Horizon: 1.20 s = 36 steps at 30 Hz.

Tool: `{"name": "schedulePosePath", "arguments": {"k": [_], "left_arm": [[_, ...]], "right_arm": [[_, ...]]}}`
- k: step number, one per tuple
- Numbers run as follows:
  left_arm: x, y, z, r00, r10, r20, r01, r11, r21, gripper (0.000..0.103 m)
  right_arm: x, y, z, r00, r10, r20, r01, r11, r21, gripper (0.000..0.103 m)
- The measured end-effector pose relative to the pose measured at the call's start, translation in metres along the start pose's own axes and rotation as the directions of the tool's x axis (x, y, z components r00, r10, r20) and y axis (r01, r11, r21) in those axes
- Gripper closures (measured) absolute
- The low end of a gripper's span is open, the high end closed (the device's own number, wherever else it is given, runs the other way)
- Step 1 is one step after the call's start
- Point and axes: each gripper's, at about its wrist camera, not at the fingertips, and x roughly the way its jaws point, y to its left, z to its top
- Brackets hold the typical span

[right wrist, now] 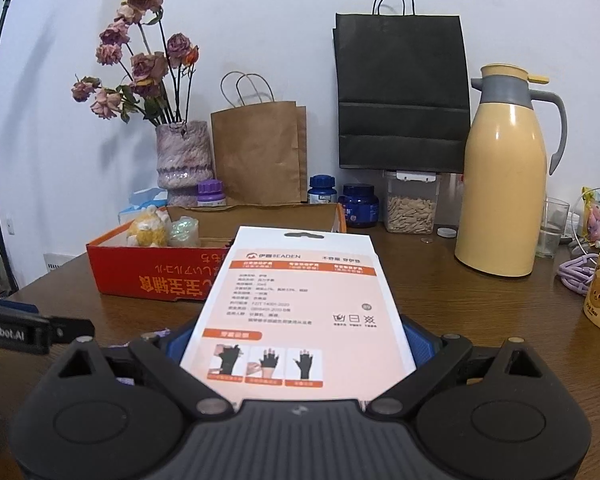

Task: Flip cup upright
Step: 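Lower the left tool onto the lavender cloth bag and close it while the right tool holds the package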

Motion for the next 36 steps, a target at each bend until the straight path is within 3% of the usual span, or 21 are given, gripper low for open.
{"name": "schedulePosePath", "arguments": {"k": [15,26,36], "left_arm": [[0.017,-0.037,-0.007,0.99,-0.103,-0.1,0.103,0.995,0.004,0.0],[0.02,-0.054,-0.014,0.99,-0.114,-0.08,0.117,0.993,0.032,0.0],[0.016,-0.052,-0.017,0.983,-0.172,-0.06,0.173,0.985,0.017,0.02]], "right_arm": [[-0.014,-0.016,-0.005,1.0,0.002,0.025,-0.002,1.0,0.009,0.006],[-0.021,-0.021,-0.007,0.999,0.005,0.038,-0.005,1.0,0.013,0.006],[-0.023,-0.017,-0.008,0.999,0.007,0.042,-0.007,1.0,0.0,0.006]]}}
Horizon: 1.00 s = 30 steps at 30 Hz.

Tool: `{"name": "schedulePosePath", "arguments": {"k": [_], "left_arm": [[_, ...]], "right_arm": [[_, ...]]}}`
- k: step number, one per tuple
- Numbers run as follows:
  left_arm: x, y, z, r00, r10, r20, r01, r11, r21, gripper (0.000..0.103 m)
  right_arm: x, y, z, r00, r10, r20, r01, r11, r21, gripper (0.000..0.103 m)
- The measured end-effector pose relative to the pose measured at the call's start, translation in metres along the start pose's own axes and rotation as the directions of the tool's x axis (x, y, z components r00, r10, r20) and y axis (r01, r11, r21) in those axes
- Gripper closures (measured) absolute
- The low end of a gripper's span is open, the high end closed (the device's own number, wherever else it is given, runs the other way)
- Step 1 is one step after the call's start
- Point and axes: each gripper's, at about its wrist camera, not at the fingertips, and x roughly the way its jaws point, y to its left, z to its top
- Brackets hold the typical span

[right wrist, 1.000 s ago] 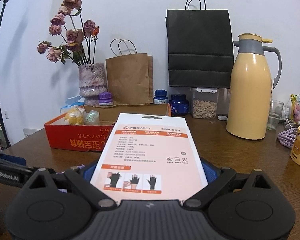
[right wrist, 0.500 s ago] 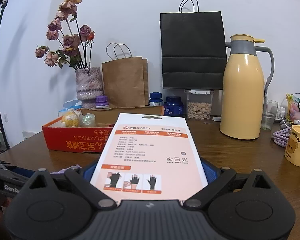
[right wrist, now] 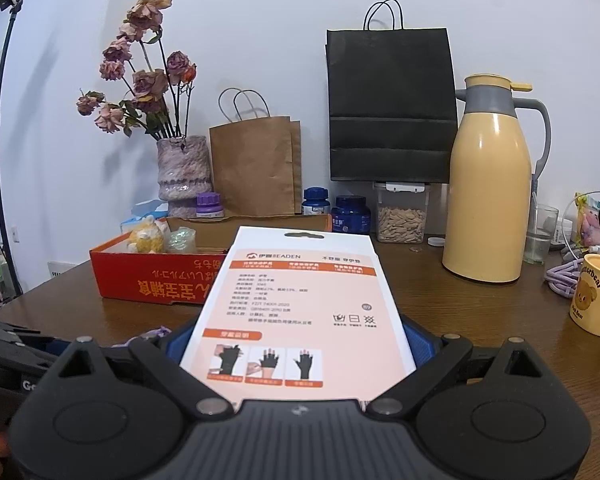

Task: Flip cup upright

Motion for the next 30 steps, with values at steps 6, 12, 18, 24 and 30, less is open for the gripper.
{"name": "schedulePosePath", "arguments": {"k": [6,12,18,24,30], "left_arm": [[-0.005,0.002,-0.002,1.0,-0.009,0.011,0.009,1.0,-0.012,0.031],[-0.011,-0.002,-0.005,0.999,-0.04,0.025,0.04,0.999,0.008,0.059],[-0.014,0.0,-0.005,0.998,-0.059,0.039,0.059,0.998,0.0,0.092],[-0.017,-0.001,-0.006,0.997,-0.063,0.044,0.063,0.998,0.009,0.102],[-0.023,-0.002,-0.006,0.998,-0.048,0.043,0.048,0.999,0.011,0.095]], "right_arm": [[0.0,0.001,0.0,1.0,0.0,0.0,0.0,1.0,-0.002,0.006],[0.0,0.002,-0.001,1.0,0.001,-0.002,-0.001,1.0,-0.009,0.006],[0.001,0.003,-0.002,1.0,0.0,-0.008,0.0,1.0,-0.014,0.006],[0.001,0.005,-0.002,1.0,0.0,-0.011,-0.001,1.0,-0.02,0.006],[0.002,0.005,-0.002,1.0,-0.001,-0.011,0.001,1.0,-0.02,0.006]]}}
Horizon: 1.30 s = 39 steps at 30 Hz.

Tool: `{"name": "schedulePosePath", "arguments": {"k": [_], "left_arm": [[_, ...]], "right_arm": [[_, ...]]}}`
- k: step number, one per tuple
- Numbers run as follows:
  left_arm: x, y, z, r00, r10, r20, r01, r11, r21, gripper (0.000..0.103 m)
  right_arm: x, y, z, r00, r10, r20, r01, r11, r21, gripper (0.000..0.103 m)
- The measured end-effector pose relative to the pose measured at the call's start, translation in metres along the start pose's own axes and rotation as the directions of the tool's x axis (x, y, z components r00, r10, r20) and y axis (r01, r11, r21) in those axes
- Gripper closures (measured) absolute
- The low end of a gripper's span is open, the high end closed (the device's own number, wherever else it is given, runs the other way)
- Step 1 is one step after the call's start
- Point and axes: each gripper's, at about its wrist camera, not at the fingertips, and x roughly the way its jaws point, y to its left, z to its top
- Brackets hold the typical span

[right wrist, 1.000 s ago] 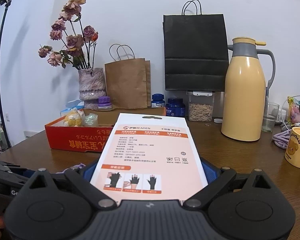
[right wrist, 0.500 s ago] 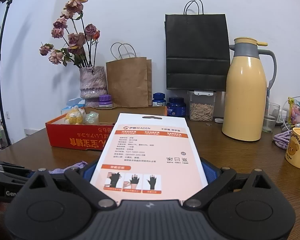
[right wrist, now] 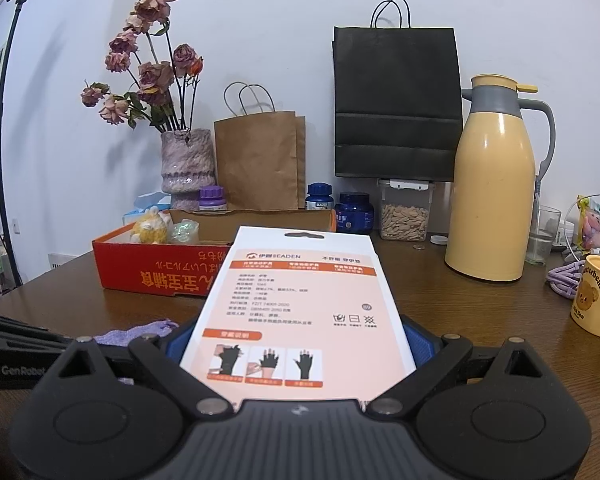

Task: Flip cup upright

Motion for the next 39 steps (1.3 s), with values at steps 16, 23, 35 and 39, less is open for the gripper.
{"name": "schedulePosePath", "arguments": {"k": [16,23,35,39], "left_arm": [[0.018,-0.03,-0.007,0.993,0.115,-0.03,-0.11,0.984,0.143,0.0],[0.019,-0.026,-0.011,0.993,0.107,-0.041,-0.101,0.987,0.122,0.032],[-0.001,-0.022,-0.012,0.999,0.046,0.011,-0.047,0.993,0.106,0.074],[-0.01,-0.019,-0.01,0.999,0.035,0.036,-0.039,0.995,0.097,0.078]], "right_arm": [[-0.02,-0.012,-0.005,1.0,-0.003,0.031,0.002,1.0,0.013,0.006],[-0.023,-0.012,-0.006,0.999,0.011,0.033,-0.012,1.0,0.011,0.006],[-0.021,-0.011,-0.007,1.0,0.012,0.026,-0.012,1.0,-0.001,0.006],[-0.02,-0.011,-0.007,1.0,0.008,0.023,-0.008,1.0,-0.002,0.006]]}}
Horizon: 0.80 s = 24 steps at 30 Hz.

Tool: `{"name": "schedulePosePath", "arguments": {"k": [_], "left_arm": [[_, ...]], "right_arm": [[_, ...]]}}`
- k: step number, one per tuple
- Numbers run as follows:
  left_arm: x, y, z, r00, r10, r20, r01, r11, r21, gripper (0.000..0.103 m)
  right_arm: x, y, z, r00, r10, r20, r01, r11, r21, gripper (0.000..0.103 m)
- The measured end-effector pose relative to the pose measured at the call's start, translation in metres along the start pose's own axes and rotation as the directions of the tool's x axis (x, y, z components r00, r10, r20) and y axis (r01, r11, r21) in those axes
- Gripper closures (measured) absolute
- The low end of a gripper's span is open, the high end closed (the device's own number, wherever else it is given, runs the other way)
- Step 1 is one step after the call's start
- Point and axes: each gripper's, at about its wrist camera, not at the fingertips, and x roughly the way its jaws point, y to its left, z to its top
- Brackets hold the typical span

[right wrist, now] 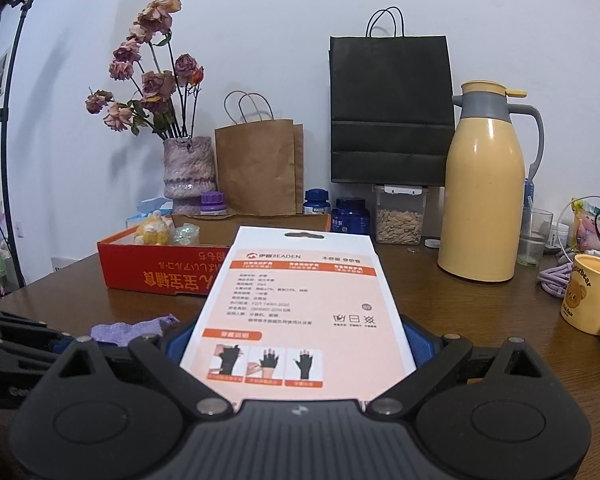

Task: Flip cup upright

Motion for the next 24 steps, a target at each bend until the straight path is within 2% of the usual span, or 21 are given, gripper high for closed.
{"name": "schedulePosePath", "arguments": {"k": [10,14,18,22,24], "left_arm": [[-0.017,0.02,0.007,0.999,-0.024,0.029,0.026,0.998,-0.065,0.082],[-0.023,0.029,0.013,0.998,-0.057,0.036,0.06,0.994,-0.096,0.084],[-0.02,0.039,0.016,0.993,-0.121,0.002,0.119,0.98,-0.158,0.084],[-0.008,0.047,0.015,0.977,-0.207,-0.045,0.192,0.953,-0.234,0.083],[-0.001,0.049,0.012,0.971,-0.23,-0.07,0.204,0.943,-0.264,0.085]], "right_arm": [[0.001,0.001,-0.001,1.0,-0.006,-0.003,0.006,1.0,-0.008,0.006],[0.001,0.003,-0.001,1.0,-0.009,-0.007,0.009,1.0,-0.01,0.006],[0.001,0.004,-0.001,1.0,-0.011,-0.009,0.011,1.0,-0.012,0.006],[0.001,0.004,-0.001,1.0,-0.009,-0.009,0.009,1.0,-0.01,0.006],[0.001,0.003,-0.001,1.0,-0.008,-0.009,0.008,1.0,-0.009,0.006]]}}
